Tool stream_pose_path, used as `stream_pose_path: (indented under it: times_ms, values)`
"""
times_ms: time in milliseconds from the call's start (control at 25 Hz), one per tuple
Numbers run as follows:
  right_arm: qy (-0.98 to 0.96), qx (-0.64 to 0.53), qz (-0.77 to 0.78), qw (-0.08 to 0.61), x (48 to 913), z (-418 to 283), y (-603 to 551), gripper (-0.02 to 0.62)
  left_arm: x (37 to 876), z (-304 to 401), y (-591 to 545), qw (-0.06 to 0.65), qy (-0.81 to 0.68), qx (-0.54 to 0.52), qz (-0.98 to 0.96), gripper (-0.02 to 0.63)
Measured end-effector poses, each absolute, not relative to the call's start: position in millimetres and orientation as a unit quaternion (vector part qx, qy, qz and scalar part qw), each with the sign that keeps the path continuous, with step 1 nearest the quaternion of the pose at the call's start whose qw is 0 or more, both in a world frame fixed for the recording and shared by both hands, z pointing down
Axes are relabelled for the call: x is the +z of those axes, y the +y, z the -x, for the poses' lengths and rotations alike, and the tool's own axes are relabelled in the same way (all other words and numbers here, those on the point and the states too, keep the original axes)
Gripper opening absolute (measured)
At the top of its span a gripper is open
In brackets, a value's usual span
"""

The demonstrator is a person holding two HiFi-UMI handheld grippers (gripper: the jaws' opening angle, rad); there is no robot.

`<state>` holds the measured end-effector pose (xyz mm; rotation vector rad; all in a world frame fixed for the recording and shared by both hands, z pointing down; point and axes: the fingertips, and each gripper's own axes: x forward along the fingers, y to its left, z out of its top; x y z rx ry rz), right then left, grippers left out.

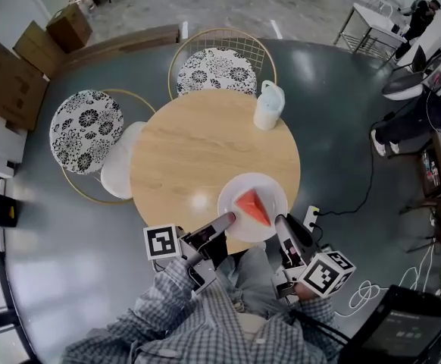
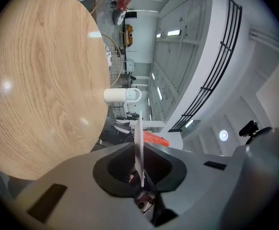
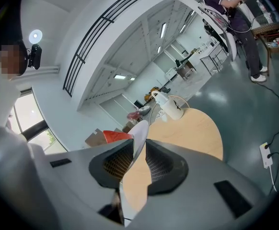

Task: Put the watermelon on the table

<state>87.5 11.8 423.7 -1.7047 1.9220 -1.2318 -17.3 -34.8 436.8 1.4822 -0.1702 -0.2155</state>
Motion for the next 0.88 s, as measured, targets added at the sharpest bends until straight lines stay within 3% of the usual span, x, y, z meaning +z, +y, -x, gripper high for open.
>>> stream_pose_path:
  times_ms: [880]
  values:
    - [0.657,-0.466,0.585,0.094,477,-183,-55,0.086,485,-77,-97,0.737,-0.111,-0.087,-0.661,0.041]
